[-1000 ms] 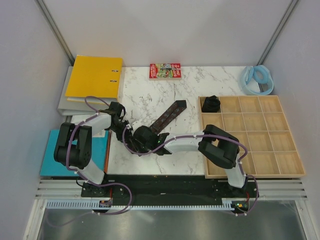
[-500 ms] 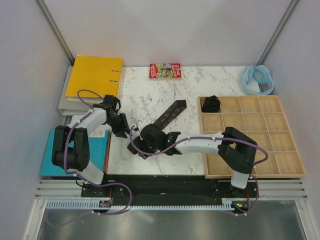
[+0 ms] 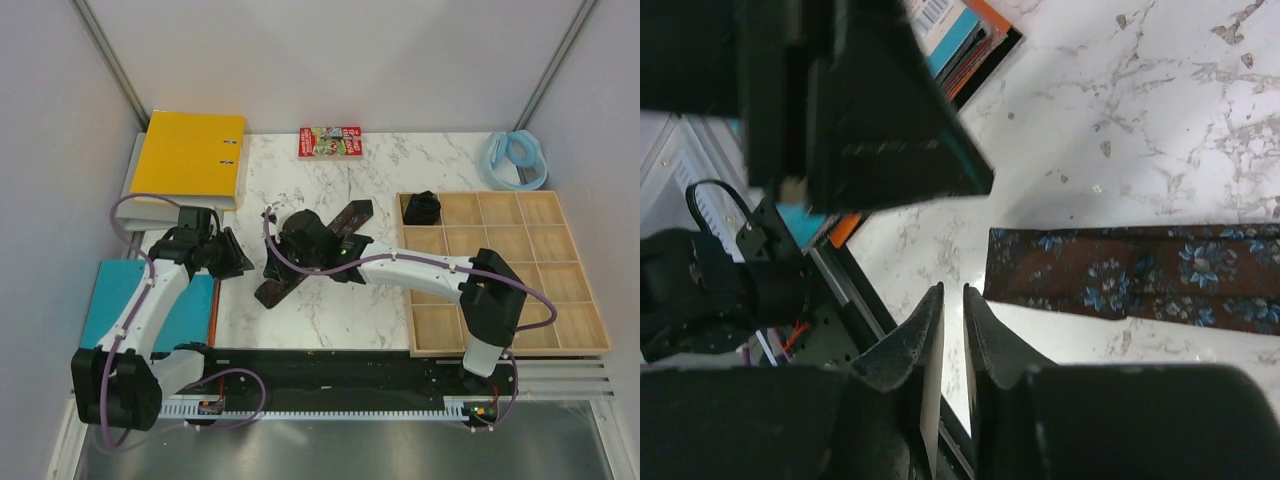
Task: Roll the ties
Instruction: Roll the tie at the center of the board.
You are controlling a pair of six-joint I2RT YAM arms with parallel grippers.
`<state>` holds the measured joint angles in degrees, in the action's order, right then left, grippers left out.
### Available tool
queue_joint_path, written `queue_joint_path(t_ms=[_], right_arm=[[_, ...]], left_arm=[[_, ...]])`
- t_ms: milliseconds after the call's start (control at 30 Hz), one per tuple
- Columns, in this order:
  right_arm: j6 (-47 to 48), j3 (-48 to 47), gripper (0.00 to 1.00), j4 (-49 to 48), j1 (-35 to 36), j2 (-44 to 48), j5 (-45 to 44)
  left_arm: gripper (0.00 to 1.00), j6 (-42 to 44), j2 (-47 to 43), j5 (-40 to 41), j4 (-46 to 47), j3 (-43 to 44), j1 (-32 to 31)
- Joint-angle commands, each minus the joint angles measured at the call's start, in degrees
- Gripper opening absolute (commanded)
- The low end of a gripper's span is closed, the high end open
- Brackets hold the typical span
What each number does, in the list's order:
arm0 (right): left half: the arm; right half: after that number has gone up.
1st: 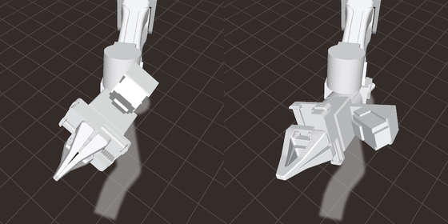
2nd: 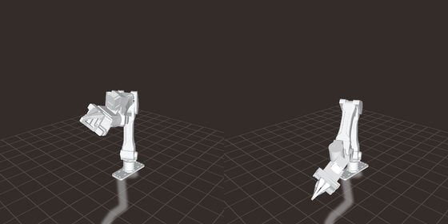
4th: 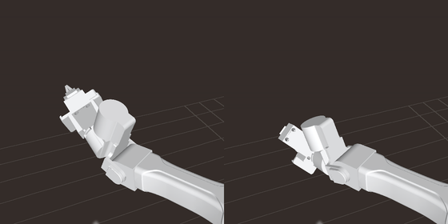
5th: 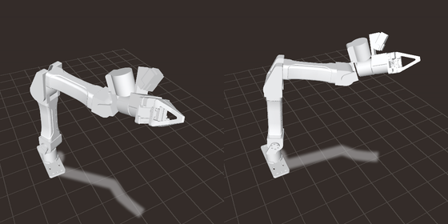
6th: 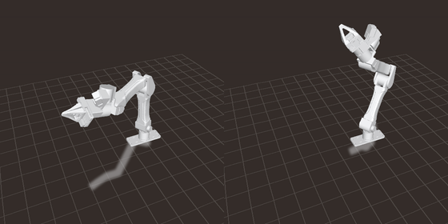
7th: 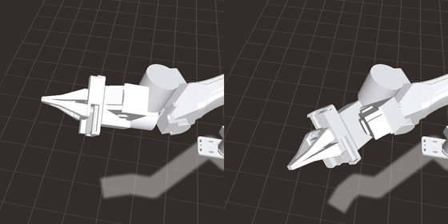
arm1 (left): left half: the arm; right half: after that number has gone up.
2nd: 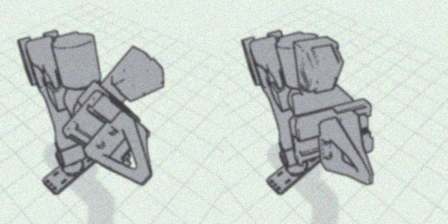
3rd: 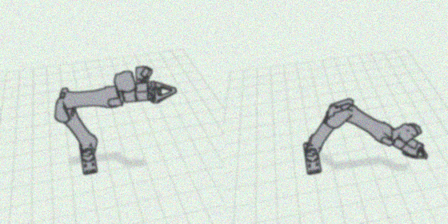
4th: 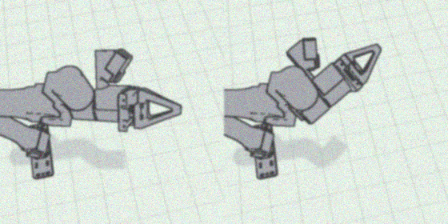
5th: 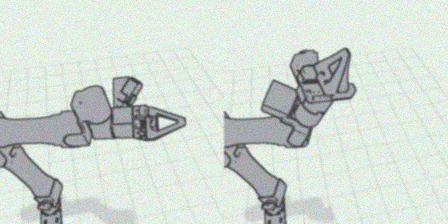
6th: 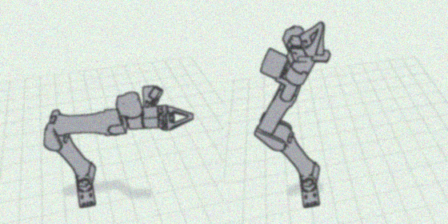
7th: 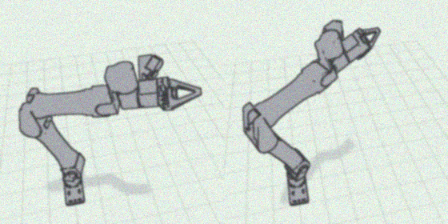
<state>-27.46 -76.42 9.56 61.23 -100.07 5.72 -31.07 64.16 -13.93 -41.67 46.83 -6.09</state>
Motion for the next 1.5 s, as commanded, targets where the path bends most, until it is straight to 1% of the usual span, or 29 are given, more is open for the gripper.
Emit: queue_joint_path(t_ms=[0,133,267,500,633,700,800,933,1167,1467], right_arm=[[-2.68,-5.22,0.19,0.46,-2.07,-5.83,5.34],[-3.12,-6.11,0.16,0.2,-4.19,-8.73,8.16],[-3.21,-5.93,0.15,-1.21,-5.33,-11.63,10.8],[-3.56,-4.62,0.14,-2.97,-6.83,-14.62,11.6],[-3.74,-1.55,0.14,-4.64,-8.14,-14.71,12.3],[-3.83,-0.66,0.14,-5.78,-8.85,-14.89,13.0],[-3.56,0.48,0.14,-6.4,-9.2,-15.15,13.18],[-3.47,2.59,0.15,-8.06,-9.46,-15.24,13.79],[-3.56,4.26,0.15,-9.21,-9.82,-15.86,14.67],[-3.56,4.7,0.15,-11.41,-10.26,-16.21,15.47]], left_arm=[[0.41,-6.18,-6.93,-1.01,0.45,-3.84,0.11],[0.4,-9.09,-14.57,-1.53,0.27,-7.44,0.02],[0.4,-10.59,-17.05,-0.92,-0.16,-7.63,-0.15],[0.39,-11.99,-17.84,-1.18,-0.08,-9.3,-0.24],[0.4,-13.14,-18.46,-1.53,0.1,-10.61,-0.85],[0.43,-14.19,-18.72,-1.53,0.36,-11.32,-1.12],[0.45,-15.33,-19.25,-1.8,1.76,-13.33,-2.17],[0.48,-15.95,-18.28,-2.15,4.66,-15.01,-4.19],[0.6,-16.83,-16.97,-2.15,13.1,-19.66,-5.51],[0.59,-17.71,-12.57,-1.54,22.76,-24.32,-6.13]])
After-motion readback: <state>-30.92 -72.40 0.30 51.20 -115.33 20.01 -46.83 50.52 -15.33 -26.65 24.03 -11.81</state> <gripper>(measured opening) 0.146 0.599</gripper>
